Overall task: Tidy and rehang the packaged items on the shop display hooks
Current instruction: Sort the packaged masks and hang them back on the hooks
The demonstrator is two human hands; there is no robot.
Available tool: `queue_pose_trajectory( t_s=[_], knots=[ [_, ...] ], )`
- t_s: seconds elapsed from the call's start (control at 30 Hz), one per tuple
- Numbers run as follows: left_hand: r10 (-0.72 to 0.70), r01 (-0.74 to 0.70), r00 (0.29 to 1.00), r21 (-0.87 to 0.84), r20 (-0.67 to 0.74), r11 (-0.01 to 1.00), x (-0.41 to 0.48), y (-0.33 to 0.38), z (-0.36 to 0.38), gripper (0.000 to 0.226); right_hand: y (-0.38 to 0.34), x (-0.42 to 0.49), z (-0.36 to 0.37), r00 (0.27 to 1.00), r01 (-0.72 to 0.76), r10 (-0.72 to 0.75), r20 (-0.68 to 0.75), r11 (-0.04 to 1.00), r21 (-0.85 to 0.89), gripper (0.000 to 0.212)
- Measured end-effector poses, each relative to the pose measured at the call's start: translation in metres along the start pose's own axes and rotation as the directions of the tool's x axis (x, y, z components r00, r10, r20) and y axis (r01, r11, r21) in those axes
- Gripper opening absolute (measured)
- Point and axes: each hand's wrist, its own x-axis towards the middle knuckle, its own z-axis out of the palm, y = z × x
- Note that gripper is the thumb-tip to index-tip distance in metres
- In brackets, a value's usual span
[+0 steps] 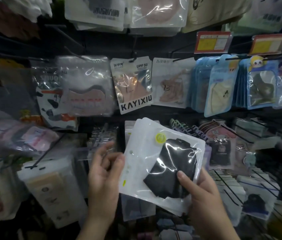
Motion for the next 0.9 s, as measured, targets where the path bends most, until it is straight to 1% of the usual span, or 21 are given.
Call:
queue_pose_trajectory(
  t_s=[0.03, 0.1, 0.13, 0.17, 0.2, 0.27, 0.33, 0.4, 0.47, 0.53, 0.6, 0.73, 0.83, 0.9],
  knots=[
    [-0.044, 0.036, 0.996, 0.097, 0.083, 0.995, 0.006, 0.003, -0.005, 0.04, -0.003, 0.001, -0.004, 0.999, 0.029, -0.028, 0.023, 0.998, -0.051, 0.043],
    [-0.178, 0.111, 0.957, 0.274, 0.231, 0.955, 0.008, 0.007, -0.008, 0.036, -0.006, 0.003, -0.009, 0.996, 0.078, -0.073, 0.053, 0.992, -0.098, 0.039],
    [-0.249, 0.154, 0.927, 0.319, 0.279, 0.935, 0.005, 0.008, -0.007, 0.033, -0.006, 0.004, -0.01, 0.995, 0.088, -0.083, 0.056, 0.991, -0.1, 0.038],
    [-0.298, 0.195, 0.907, 0.33, 0.299, 0.924, 0.001, 0.008, -0.005, 0.03, -0.006, 0.004, -0.01, 0.994, 0.1, -0.094, 0.059, 0.989, -0.106, 0.037],
    [-0.313, 0.215, 0.901, 0.317, 0.299, 0.924, -0.003, 0.007, -0.002, 0.027, -0.007, 0.005, -0.01, 0.992, 0.12, -0.113, 0.061, 0.986, -0.12, 0.038],
    [-0.273, 0.202, 0.923, 0.263, 0.27, 0.943, -0.008, 0.005, 0.001, 0.021, -0.006, 0.006, -0.01, 0.984, 0.177, -0.166, 0.071, 0.967, -0.183, 0.04],
    [-0.204, 0.15, 0.949, 0.226, 0.239, 0.963, -0.009, 0.001, 0.004, 0.017, -0.004, 0.006, -0.009, 0.977, 0.209, -0.193, 0.09, 0.952, -0.225, 0.044],
    [-0.154, 0.09, 0.96, 0.263, 0.235, 0.961, -0.009, -0.004, 0.006, 0.017, -0.001, 0.006, -0.008, 0.977, 0.211, -0.194, 0.092, 0.946, -0.245, 0.05],
    [-0.136, 0.059, 0.964, 0.312, 0.23, 0.948, -0.009, -0.007, 0.007, 0.018, 0.002, 0.007, -0.008, 0.972, 0.236, -0.224, 0.075, 0.933, -0.27, 0.055],
    [-0.127, 0.061, 0.97, 0.298, 0.208, 0.953, -0.009, -0.008, 0.009, 0.02, 0.004, 0.006, -0.008, 0.958, 0.283, -0.284, 0.038, 0.917, -0.281, 0.064],
    [-0.14, 0.092, 0.973, 0.248, 0.184, 0.964, -0.01, -0.007, 0.012, 0.022, 0.006, 0.006, -0.007, 0.943, 0.319, -0.333, -0.004, 0.907, -0.276, 0.071],
    [-0.195, 0.161, 0.963, 0.184, 0.185, 0.97, -0.015, -0.003, 0.016, 0.022, 0.009, 0.004, -0.004, 0.901, 0.395, -0.429, -0.063, 0.871, -0.292, 0.066],
    [-0.185, 0.156, 0.963, 0.154, 0.198, 0.976, -0.015, -0.002, 0.017, 0.023, 0.007, 0.003, -0.002, 0.884, 0.429, -0.462, -0.066, 0.86, -0.276, 0.063],
    [-0.168, 0.142, 0.97, 0.154, 0.176, 0.978, -0.015, -0.002, 0.019, 0.022, 0.006, 0.003, -0.002, 0.882, 0.435, -0.465, -0.069, 0.864, -0.254, 0.06]
  ],
)
